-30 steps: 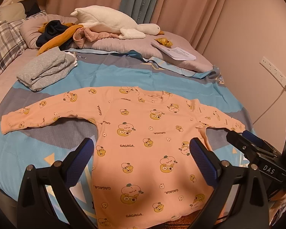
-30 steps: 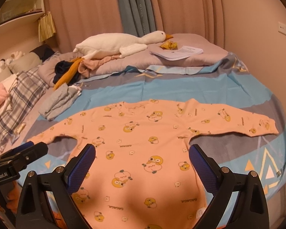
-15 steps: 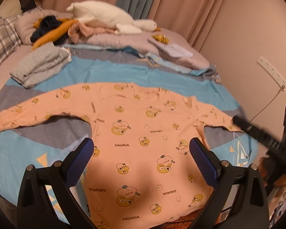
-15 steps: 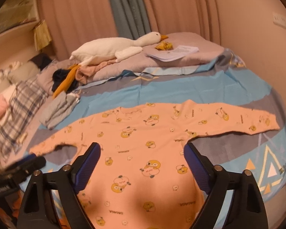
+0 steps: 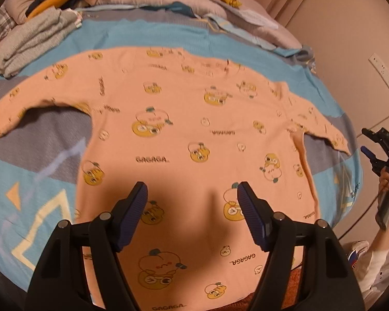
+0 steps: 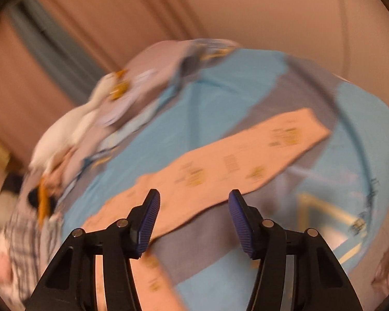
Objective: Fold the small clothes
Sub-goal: 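Lower the right gripper onto a sleeve cuff of the peach top and close, then lift the cuff with the right gripper, fold it across the body, release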
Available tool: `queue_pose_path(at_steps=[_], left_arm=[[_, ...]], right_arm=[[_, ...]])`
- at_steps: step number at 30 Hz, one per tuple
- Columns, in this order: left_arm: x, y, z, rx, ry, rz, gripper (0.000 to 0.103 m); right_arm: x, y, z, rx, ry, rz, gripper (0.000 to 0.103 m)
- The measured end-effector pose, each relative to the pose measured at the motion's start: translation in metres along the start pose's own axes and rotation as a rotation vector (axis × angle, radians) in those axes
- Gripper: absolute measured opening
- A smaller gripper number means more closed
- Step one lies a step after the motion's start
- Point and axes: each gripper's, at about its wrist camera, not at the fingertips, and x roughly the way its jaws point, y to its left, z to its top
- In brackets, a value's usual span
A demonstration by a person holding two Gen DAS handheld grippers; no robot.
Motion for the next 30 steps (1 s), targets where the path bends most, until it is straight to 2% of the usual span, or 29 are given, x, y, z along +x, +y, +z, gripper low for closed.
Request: queue_pose_path(at_steps=[2, 5, 7, 11, 14, 15, 17, 19, 22, 27, 30], left_arm=[[0.005, 0.000, -0.002, -0.008, 0.013, -0.003, 0.071], [0.015, 0.000, -0.004, -0.024, 0.043, -0.008, 0.071], [0.021, 0.000, -0.006, -0.028, 0.065, -0.014, 0.071], [0.032, -0.001, -0.007, -0.031, 0.089, -0.006, 0.071], [0.033, -0.001, -0.006, -0.032, 0.080, -0.008, 0.071], [0.034, 0.000, -0.005, -0.035, 0.080, -0.011, 0.071], [0.035, 0.001, -0.004, -0.044, 0.081, -0.015, 0.071], [0.035, 0.002, -0.004, -0.050, 0.079, -0.020, 0.071], [0.035, 0.004, -0.003, -0.054, 0.079, -0.031, 0.071], [0.032, 0.007, 0.002, -0.063, 0.068, -0.048, 0.071], [0.024, 0.009, 0.008, -0.067, 0.040, -0.036, 0.073]], right_arm=[[0.011, -0.029, 0.012, 0.065, -0.002, -0.042, 0.058], [0.030, -0.067, 0.024, 0.164, 0.012, -0.099, 0.047], [0.043, -0.087, 0.029, 0.215, 0.021, -0.122, 0.046], [0.067, -0.114, 0.035, 0.308, 0.062, -0.058, 0.045], [0.073, -0.118, 0.042, 0.334, 0.041, -0.027, 0.035], [0.077, -0.118, 0.046, 0.340, 0.036, -0.011, 0.027], [0.083, -0.120, 0.049, 0.340, 0.049, -0.030, 0.008], [0.074, -0.121, 0.050, 0.319, 0.034, -0.047, 0.007], [0.047, -0.108, 0.056, 0.239, -0.063, -0.101, 0.007], [0.053, -0.103, 0.064, 0.175, -0.055, -0.176, 0.006], [0.041, -0.081, 0.068, 0.091, -0.102, -0.193, 0.006]])
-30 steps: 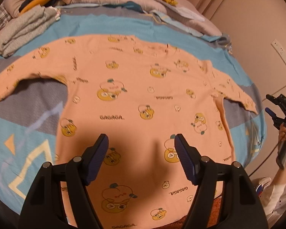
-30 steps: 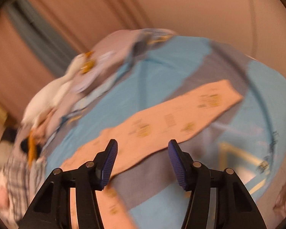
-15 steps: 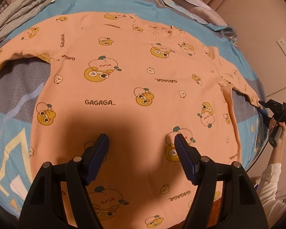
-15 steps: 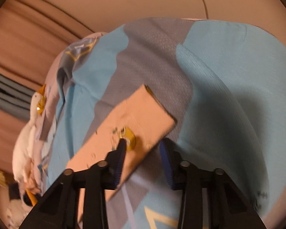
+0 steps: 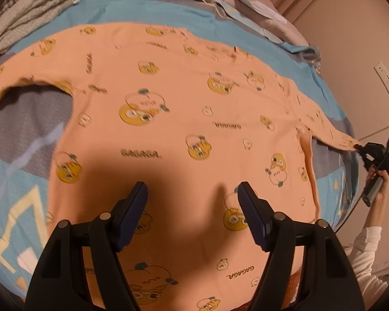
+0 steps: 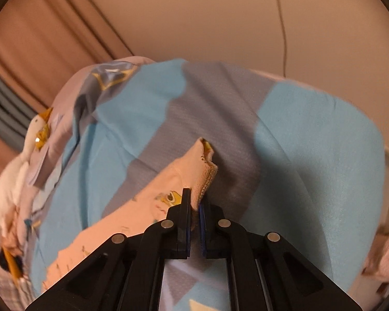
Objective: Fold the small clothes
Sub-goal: 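Lift the cuff with the right gripper, fold it across the body, release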
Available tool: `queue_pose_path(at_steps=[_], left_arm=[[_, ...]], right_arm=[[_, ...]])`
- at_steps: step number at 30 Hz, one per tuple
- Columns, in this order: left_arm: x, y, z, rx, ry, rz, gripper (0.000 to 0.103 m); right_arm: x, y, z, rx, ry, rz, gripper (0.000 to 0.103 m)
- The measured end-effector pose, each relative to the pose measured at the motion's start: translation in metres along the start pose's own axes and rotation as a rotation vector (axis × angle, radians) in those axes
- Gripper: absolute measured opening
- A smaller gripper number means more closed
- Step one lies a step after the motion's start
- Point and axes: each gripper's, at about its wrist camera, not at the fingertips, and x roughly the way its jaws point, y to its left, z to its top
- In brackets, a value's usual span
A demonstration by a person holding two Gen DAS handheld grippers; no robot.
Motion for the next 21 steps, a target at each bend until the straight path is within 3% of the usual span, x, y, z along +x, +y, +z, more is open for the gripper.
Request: queue_pose_path(at_steps=[2, 11, 21], left_arm=[[-0.007, 0.002, 0.005, -0.002, -0.025, 0.012, 0.073], [-0.046, 0.011, 0.018, 0.015, -0.151, 0.105, 0.076], [-0.080, 0.018, 0.019, 0.023, -0.256, 0.145, 0.093]], right_arm=[[-0.017, 0.021, 0.005, -0.058, -0.042, 0.004, 0.006], [-0.090, 0.132, 0.002, -0.289, -0.131, 0.196, 0.006], [-0.124, 0.248, -0.064, -0.546, -0.088, 0.441, 0.006]])
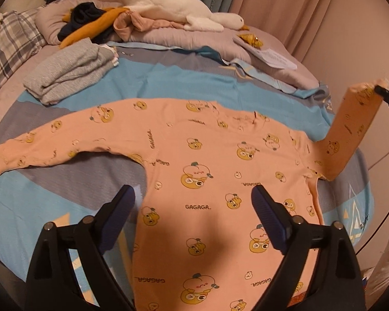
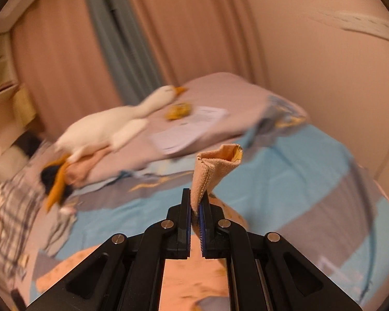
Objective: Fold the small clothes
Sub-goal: 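Lift the cuff with the right gripper, fold it across the body, release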
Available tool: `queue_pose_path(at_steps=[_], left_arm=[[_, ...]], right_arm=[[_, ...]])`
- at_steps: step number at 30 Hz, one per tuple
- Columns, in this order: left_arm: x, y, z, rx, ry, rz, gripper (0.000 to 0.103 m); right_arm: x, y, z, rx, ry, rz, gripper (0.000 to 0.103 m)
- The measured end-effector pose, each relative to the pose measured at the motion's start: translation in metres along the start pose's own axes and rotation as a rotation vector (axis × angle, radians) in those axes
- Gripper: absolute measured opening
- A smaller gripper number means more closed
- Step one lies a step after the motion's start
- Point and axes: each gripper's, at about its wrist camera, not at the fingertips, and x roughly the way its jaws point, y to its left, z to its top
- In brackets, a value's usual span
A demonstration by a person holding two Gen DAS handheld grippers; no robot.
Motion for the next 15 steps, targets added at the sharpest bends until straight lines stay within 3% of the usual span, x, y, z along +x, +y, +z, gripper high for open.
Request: queue_pose_path(at_steps=[10, 15], left_arm=[[-0.014, 0.020, -0.005, -0.036, -0.032, 0.051, 0.095], [-0.015, 0.027, -0.006, -0.057, -0.033, 0.059, 0.095]], right_arm=[[0.037, 0.094, -0.050, -0.173, 0.142, 0.147, 0.006], [0.058, 0.128, -0.087, -0.230, 0.259, 0.216, 0.006]])
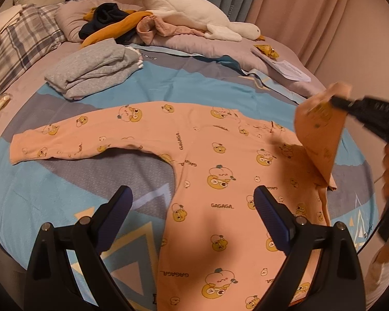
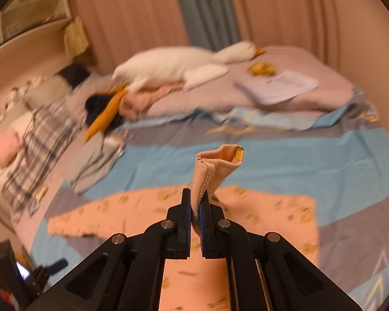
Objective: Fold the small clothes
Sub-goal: 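Lift the cuff with the right gripper, fold it across the body, release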
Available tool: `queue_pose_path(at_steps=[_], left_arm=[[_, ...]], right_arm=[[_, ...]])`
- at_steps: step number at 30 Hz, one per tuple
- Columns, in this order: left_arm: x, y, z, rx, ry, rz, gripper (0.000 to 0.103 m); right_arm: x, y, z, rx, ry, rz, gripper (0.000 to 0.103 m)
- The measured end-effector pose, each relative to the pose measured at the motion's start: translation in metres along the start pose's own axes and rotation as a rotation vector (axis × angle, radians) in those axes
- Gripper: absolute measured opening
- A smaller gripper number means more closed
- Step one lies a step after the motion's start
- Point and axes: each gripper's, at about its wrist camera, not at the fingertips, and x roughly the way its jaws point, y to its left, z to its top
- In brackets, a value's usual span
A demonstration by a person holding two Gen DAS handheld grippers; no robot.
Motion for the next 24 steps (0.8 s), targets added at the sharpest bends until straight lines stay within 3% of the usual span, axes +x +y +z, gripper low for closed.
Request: queue_pose_path(at_steps=[9, 20, 22, 24], left_arm=[[0.003, 0.013, -0.004, -0.026, 0.012, 0.023, 0.095], [0.010, 0.024, -0.009, -0.056, 0.029, 0.016, 0.095], [0.010, 0.026, -0.009, -0.066, 0.028, 0.005, 0.095], [0.011, 0.027, -0.008, -0.073, 0.027, -0.009, 0.095]], right_arm=[[0.068, 0.031, -0.052, -0.045, 0.237, 0.056, 0.006], [0.100, 0.040, -0.079, -0.102, 0.350, 0.029, 0.007], [0.100, 0.041, -0.082, -0.104, 0.363, 0.036, 0.011], [0.094, 0.039, -0.082, -0.089, 0.353, 0.075, 0.026]])
